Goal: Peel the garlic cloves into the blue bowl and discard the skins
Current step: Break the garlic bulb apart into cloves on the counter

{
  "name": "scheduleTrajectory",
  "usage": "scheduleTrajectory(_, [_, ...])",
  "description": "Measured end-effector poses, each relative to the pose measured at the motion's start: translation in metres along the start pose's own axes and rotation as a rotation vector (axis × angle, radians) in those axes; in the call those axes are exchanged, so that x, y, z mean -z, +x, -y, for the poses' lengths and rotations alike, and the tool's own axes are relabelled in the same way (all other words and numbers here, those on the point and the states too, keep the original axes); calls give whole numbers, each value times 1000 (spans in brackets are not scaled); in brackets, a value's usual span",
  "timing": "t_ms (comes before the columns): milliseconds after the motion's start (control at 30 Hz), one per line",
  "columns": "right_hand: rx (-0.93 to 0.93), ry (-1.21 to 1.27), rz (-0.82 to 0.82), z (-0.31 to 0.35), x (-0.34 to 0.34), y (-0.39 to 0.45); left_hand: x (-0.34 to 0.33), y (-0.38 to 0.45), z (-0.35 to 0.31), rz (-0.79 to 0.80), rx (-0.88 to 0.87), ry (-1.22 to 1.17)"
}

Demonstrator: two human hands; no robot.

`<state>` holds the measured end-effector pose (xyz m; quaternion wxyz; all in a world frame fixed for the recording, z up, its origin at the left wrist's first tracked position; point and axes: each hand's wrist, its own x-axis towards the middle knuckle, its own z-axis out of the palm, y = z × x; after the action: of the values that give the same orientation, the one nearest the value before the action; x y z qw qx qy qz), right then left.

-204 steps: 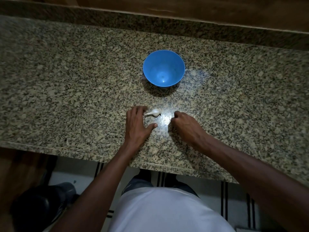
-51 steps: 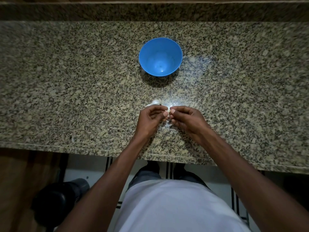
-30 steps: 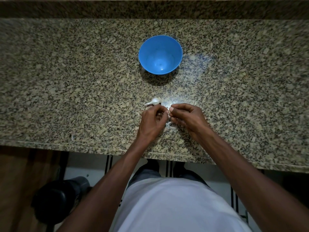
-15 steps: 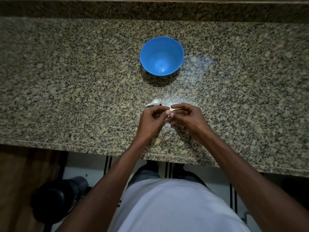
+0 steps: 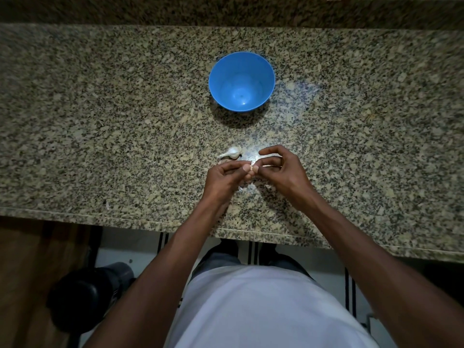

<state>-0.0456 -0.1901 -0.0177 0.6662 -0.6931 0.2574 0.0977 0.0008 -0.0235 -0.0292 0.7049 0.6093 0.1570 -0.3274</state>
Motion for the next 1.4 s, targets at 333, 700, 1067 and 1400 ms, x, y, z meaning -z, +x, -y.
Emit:
scheduleTrajectory(333, [-38, 194, 7, -2, 1, -2, -3, 1, -2, 1, 109, -131])
scheduleTrajectory(700, [136, -97, 24, -4, 1, 0, -12, -2, -7, -51, 10, -11])
scheduleTrajectory(1067, [-77, 252, 28, -4, 15, 2, -4, -4, -3, -28, -159, 269])
scheduleTrajectory(1400, [51, 139, 9, -2, 14, -4, -10, -6, -14, 16, -330, 415])
